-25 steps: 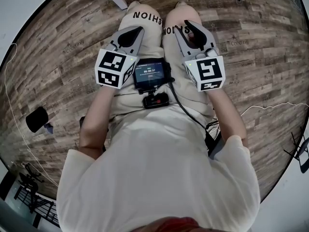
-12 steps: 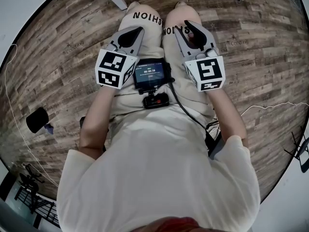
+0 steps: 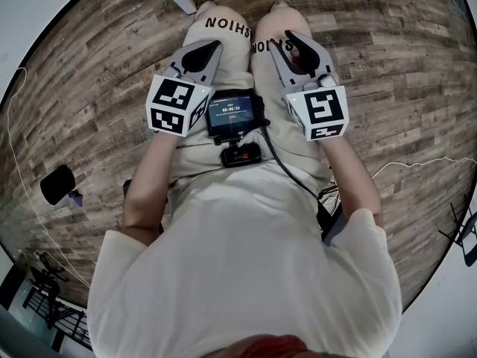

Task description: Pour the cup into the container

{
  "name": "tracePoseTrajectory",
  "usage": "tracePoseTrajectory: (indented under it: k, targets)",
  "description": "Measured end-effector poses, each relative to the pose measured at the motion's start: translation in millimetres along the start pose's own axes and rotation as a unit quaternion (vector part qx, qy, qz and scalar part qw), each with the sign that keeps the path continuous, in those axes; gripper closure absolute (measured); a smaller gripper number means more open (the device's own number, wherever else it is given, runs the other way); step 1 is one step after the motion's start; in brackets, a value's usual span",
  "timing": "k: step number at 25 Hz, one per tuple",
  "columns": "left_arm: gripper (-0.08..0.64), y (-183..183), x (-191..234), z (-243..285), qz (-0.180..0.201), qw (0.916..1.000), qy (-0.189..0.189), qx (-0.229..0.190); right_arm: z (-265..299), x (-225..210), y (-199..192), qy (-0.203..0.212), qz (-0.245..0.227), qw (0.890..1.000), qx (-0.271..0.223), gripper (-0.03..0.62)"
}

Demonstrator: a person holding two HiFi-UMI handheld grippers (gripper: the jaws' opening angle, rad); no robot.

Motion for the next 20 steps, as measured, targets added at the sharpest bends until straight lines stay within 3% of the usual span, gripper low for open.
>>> tracePoseTrajectory:
  k: [20]
  targets:
    - [0.549, -2.5, 0.6, 0.5, -0.007, 1.0000, -0.002, 0.001, 0.4, 0.8, -1.9, 0.000, -0.001, 1.000, -0.001, 0.469]
Point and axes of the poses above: the fingertips, and each gripper's own axes: z forward along the fingers, x to its left, y out of its top, the point moved 2 cm from there along -z, backward along the fingers, and after that the axes turned 13 degrees about y, right-handed, at the moved point
